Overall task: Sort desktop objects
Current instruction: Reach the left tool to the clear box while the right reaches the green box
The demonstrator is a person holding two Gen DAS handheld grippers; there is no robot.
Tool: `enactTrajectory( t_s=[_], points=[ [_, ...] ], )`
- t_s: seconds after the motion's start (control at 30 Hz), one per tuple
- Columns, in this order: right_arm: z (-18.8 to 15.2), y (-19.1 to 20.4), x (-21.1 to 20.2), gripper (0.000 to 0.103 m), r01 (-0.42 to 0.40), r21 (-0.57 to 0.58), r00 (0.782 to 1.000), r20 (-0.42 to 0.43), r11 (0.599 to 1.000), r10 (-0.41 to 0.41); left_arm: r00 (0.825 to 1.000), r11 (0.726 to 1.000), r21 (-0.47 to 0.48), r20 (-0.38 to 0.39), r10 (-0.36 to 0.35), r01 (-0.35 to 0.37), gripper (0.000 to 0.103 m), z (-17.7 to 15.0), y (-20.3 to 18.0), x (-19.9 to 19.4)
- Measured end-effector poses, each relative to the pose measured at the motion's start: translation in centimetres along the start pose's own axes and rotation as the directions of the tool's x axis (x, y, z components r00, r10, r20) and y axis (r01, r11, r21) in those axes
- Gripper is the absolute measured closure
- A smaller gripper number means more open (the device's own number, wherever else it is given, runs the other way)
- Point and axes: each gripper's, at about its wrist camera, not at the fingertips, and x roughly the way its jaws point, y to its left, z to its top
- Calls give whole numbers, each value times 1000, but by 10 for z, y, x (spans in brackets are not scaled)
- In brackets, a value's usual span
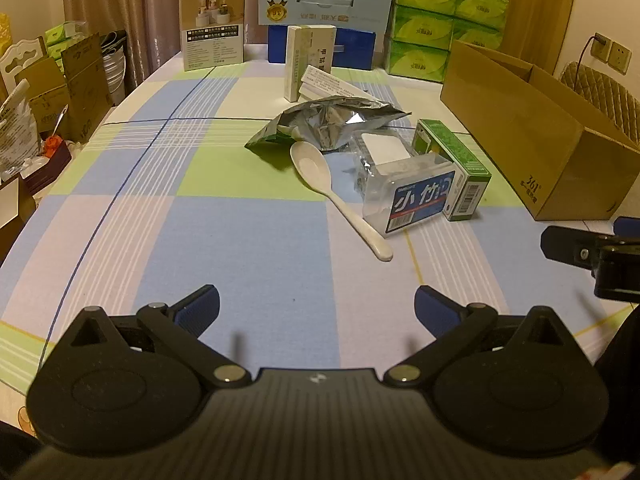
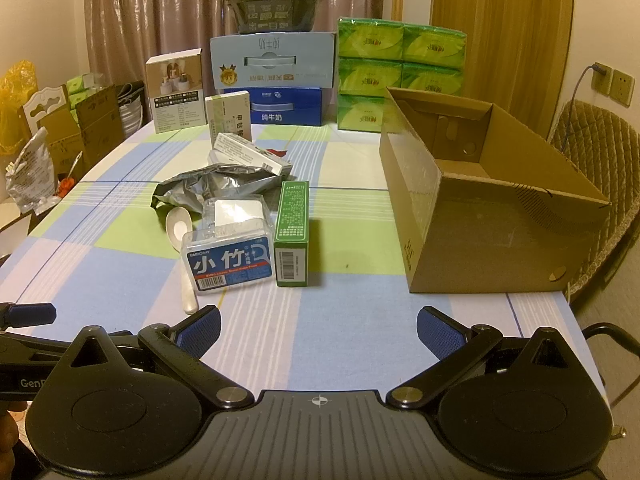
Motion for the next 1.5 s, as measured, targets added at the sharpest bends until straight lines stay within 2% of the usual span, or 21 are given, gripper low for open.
enactTrajectory(
  t_s=[0.47,0.7,0.9,1.1,1.3,1.5],
  points=[
    [-1,-1,-1,2,0,-3,1000,1,1000,0,1000,1000,-18,3,-1,1,1,2,3,-2],
    [5,-11,-2,2,-24,74,1000,-1,997,24,1000,999,-36,12,-24,24,1,10,3,-5],
    [17,-16,-6,2,-10,109,1000,12,994,9,998,998,7,40,-56,56,1,28,0,-4],
    [26,-15,2,2,-48,113,999,20,992,46,994,987,136,53,-98,90,1,47,4,6],
    [34,-10,21,3,-85,78,996,11,993,84,984,952,258,15,-176,166,2,62,1,25],
    [38,-9,46,22,-119,51,993,-21,992,120,981,909,375,-8,-195,183,14,65,-12,49]
  ],
)
